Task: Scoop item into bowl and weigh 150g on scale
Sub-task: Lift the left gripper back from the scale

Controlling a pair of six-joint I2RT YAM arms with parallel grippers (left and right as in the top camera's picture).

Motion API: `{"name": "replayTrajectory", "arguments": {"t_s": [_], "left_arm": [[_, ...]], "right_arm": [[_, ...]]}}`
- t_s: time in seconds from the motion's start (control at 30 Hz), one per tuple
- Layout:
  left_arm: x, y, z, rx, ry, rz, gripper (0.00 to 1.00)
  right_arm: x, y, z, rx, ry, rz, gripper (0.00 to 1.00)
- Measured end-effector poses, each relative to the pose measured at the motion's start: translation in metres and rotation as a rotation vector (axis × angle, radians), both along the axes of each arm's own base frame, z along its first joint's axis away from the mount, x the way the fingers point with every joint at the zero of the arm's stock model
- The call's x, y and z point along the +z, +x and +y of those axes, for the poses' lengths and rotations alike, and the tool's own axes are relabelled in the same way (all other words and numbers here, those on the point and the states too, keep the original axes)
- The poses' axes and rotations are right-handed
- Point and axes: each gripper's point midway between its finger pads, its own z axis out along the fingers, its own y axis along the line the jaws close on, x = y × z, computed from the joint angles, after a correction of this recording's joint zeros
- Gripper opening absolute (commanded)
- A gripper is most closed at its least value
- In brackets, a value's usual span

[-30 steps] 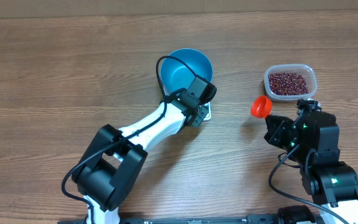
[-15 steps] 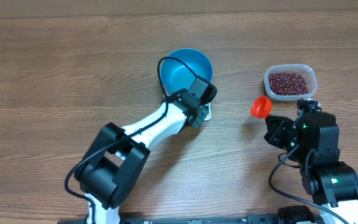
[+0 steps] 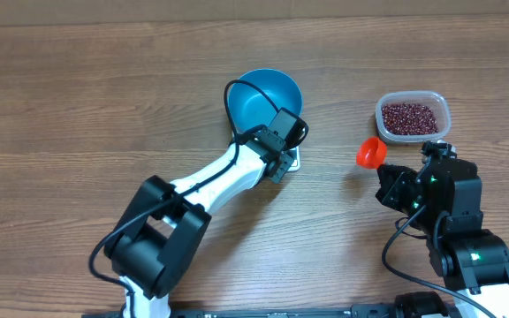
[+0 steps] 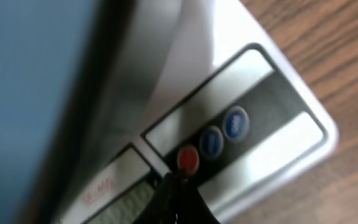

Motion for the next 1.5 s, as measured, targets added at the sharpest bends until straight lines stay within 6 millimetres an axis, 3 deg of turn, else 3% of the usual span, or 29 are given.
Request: {"name": "replayTrajectory", "arguments": {"t_s": [0.1,0.23,0.33,0.4,0.53,0.7,0.83,0.87,0.9,0.93,0.97,1.5], "left_arm": [[0.025,-0.003,-0.012,-0.026,-0.052,-0.026,0.04],[0.079,-0.01,-0.028,-0.056,-0.143,-0.105,0.04],[0.118,-0.018,-0.024,-0.017,-0.191,-0.154,0.04],[0.135,-0.02,-0.01,0.044,-0.198,-0.176,0.04],[0.143,-0.026,0.027,0.183,-0.168,-0.152,0.04],[0.135,-0.028,0.082,0.37,-0.128,-0.067,0.04],[0.132,-0.026,0.113,0.477,-0.133,-0.022,0.04],[0.132,-0.024,0.12,0.502,-0.136,-0.019,0.12],[0.132,-0.023,0.125,0.521,-0.137,-0.017,0.28],[0.132,-0.021,0.13,0.545,-0.143,-0.017,0.51],[0.132,-0.02,0.133,0.553,-0.144,-0.016,1.0],[0.131,-0.019,0.136,0.588,-0.161,-0.011,0.99]], "right_arm": [[0.0,0.0,0.0,0.0,0.0,0.0,0.04],[0.0,0.0,0.0,0.001,-0.001,0.0,0.04],[-0.001,-0.001,0.0,0.002,-0.002,0.003,0.03],[-0.002,-0.002,0.0,0.002,-0.003,0.01,0.04],[-0.004,-0.003,0.0,0.002,-0.004,0.019,0.04],[-0.005,-0.005,0.0,0.002,-0.004,0.028,0.04],[-0.007,-0.006,-0.001,0.002,-0.005,0.037,0.04],[-0.007,-0.007,-0.001,0.002,-0.006,0.039,0.04],[-0.008,-0.007,-0.001,0.002,-0.006,0.043,0.04],[-0.008,-0.008,-0.001,0.002,-0.007,0.044,0.04],[-0.008,-0.008,-0.001,0.002,-0.007,0.045,0.04],[-0.013,-0.013,-0.001,0.021,-0.029,0.07,0.04]]}}
